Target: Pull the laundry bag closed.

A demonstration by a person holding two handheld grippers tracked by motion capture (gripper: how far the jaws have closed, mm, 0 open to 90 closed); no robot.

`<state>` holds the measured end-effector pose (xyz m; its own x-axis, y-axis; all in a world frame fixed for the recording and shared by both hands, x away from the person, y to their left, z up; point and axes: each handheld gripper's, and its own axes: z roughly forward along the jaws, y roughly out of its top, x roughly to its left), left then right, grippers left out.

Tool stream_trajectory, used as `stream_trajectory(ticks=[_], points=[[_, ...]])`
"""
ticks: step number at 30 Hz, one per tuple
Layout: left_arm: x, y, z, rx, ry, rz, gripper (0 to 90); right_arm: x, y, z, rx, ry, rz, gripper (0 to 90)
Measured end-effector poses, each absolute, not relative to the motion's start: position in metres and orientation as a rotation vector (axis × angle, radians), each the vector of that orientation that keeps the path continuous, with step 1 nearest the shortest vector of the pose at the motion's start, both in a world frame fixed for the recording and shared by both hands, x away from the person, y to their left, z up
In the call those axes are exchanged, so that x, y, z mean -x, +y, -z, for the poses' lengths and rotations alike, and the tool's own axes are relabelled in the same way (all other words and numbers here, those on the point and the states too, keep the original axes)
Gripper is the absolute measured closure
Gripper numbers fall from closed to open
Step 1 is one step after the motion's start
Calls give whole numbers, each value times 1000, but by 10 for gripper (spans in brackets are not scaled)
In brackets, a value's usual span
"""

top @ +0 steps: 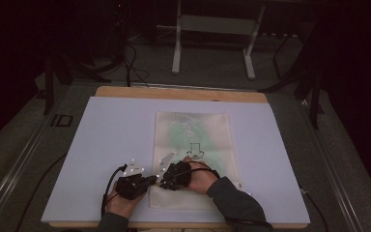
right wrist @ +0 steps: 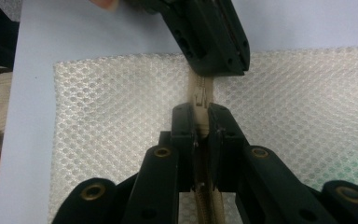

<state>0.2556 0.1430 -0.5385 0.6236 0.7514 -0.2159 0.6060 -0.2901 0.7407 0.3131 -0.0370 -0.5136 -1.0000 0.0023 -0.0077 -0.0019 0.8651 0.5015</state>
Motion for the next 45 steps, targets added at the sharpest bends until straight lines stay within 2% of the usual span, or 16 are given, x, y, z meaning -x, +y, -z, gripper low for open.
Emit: stream_trajectory(ticks=[45], points=[[-255, 141, 542, -2004, 1095, -217, 895, -309, -45, 506, 69, 3028, -658, 821]])
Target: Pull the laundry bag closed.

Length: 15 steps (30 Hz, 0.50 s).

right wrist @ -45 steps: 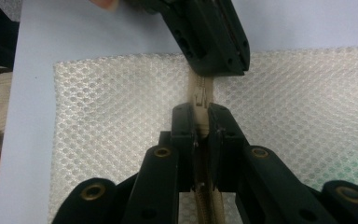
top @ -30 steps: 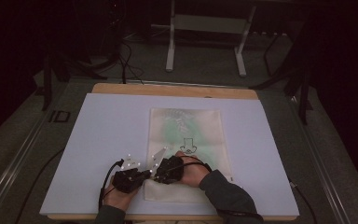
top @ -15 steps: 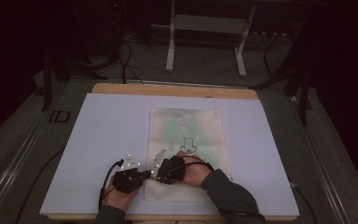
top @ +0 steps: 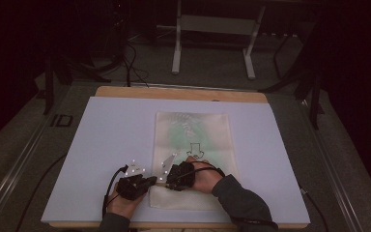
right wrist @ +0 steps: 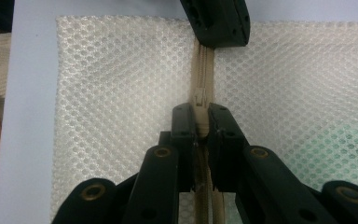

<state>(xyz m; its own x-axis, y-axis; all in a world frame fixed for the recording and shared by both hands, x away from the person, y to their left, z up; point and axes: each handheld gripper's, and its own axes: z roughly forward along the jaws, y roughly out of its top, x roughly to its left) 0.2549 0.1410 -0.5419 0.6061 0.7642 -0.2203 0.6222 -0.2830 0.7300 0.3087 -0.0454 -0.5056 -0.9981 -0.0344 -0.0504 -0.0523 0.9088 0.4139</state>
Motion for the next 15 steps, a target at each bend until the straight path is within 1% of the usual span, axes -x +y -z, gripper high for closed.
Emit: stream_trajectory(ticks=[15], points=[[-255, 141, 542, -2003, 1097, -216, 895, -308, -54, 504, 65, 3030, -636, 822]])
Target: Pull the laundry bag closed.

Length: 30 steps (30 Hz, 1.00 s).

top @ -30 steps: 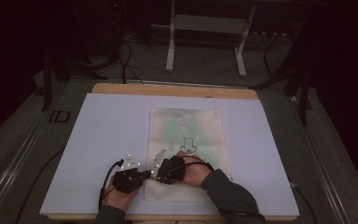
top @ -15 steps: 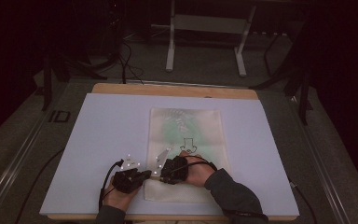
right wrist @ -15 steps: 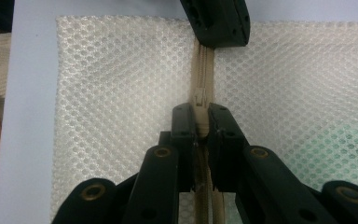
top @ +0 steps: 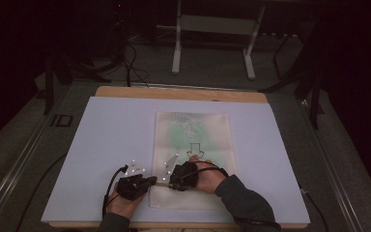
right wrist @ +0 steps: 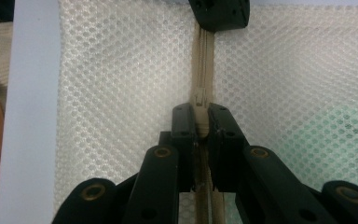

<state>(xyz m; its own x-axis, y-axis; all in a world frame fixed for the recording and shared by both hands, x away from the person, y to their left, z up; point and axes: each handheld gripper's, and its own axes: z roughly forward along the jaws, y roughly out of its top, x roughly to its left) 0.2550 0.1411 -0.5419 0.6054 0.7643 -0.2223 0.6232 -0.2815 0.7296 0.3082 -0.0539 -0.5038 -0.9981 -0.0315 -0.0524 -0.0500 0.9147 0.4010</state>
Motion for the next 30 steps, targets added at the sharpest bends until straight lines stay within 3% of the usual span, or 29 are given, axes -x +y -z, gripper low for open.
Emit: stream_trajectory(ticks=[30], points=[[-255, 141, 542, -2004, 1098, -211, 895, -307, -64, 501, 65, 3035, -616, 821]])
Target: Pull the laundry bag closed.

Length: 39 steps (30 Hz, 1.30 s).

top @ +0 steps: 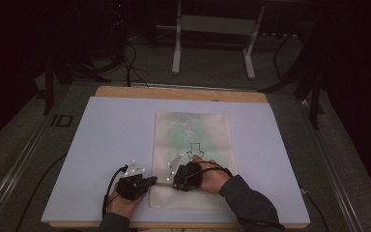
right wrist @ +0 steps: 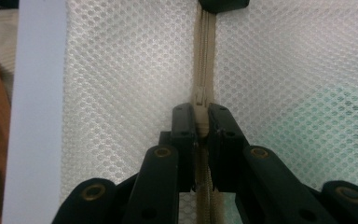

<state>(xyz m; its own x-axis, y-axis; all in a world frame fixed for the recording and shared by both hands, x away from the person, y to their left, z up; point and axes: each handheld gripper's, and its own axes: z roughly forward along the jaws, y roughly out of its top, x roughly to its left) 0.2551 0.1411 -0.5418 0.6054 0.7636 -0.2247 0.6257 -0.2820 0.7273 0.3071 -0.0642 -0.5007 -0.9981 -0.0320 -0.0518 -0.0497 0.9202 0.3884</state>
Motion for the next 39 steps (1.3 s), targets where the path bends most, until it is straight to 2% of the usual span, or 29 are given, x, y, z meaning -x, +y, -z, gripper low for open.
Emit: stream_trajectory(ticks=[39], points=[[-255, 141, 542, -2003, 1100, -207, 895, -309, -84, 499, 41, 3052, -589, 822]])
